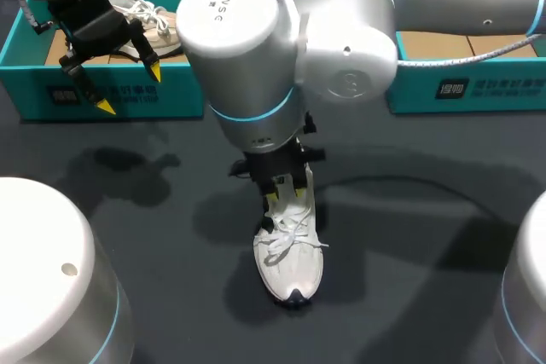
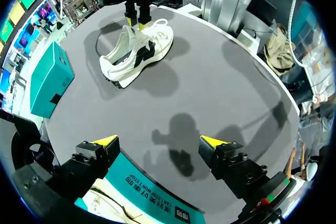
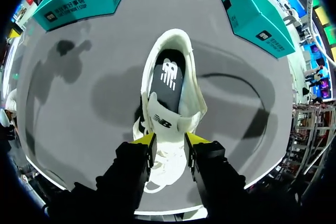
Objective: Take the shoe out of the shoebox, open the shoe tongue, remove and reinsert the insole, then place the shoe into the shoebox
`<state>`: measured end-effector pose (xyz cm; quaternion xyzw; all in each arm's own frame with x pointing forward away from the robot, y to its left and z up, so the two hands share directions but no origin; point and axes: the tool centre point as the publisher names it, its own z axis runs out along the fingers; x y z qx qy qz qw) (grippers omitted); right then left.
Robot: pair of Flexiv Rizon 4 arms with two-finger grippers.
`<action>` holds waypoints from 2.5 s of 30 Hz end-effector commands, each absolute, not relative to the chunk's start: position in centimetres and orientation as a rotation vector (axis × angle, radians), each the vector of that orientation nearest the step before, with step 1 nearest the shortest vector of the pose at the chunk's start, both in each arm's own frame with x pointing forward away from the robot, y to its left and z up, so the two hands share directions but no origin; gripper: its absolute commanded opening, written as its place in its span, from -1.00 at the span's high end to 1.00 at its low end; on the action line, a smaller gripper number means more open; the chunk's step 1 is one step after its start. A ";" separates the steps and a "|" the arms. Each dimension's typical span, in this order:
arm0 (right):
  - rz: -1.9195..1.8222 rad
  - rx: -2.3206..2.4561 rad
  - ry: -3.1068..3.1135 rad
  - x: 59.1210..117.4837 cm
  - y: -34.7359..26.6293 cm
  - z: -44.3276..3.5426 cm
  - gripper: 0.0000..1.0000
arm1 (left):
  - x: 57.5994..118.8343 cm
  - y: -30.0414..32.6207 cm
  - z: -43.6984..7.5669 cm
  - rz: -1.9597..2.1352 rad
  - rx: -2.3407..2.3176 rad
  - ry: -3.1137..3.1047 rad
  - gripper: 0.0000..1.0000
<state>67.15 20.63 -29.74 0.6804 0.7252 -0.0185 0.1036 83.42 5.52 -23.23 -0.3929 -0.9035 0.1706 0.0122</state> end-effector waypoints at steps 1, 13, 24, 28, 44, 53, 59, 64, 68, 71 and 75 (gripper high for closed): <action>-0.025 2.183 1.987 68.0 20.3 -32.0 0.40 | 83.4 5.6 -23.3 0.528 -1.226 -2.818 -1.00; 0.005 2.135 2.012 67.6 20.1 -31.0 0.47 | 83.4 5.6 -23.3 0.528 -1.226 -2.818 -1.00; -0.013 2.084 2.144 70.8 19.2 -34.3 0.44 | 83.4 5.6 -23.3 0.528 -1.226 -2.818 -1.00; -0.004 2.087 2.206 71.8 18.9 -35.7 0.47 | 83.4 5.6 -23.3 0.528 -1.226 -2.818 -1.00; 0.040 1.328 2.568 72.4 20.1 -28.1 -0.10 | 83.4 5.6 -23.3 0.528 -1.226 -2.818 -1.00; 0.257 0.621 2.845 73.3 19.8 -26.5 -1.00 | 83.4 5.6 -23.3 0.528 -1.226 -2.818 -1.00; 0.257 0.621 2.845 73.3 19.8 -26.5 -1.00 | 83.4 5.6 -23.3 0.528 -1.226 -2.818 -1.00; 0.218 0.440 2.876 74.2 20.3 -26.6 -1.00 | 83.4 5.6 -23.3 0.528 -1.226 -2.818 -1.00; 0.110 0.242 2.896 75.2 20.9 -25.7 -1.00 | 83.4 5.6 -23.3 0.528 -1.226 -2.818 -1.00; 0.000 0.145 2.876 76.6 21.1 -25.4 -1.00 | 83.4 5.6 -23.3 0.528 -1.226 -2.818 -1.00; -0.056 0.081 2.895 77.5 20.9 -25.8 -1.00 | 83.4 5.6 -23.3 0.528 -1.226 -2.818 -1.00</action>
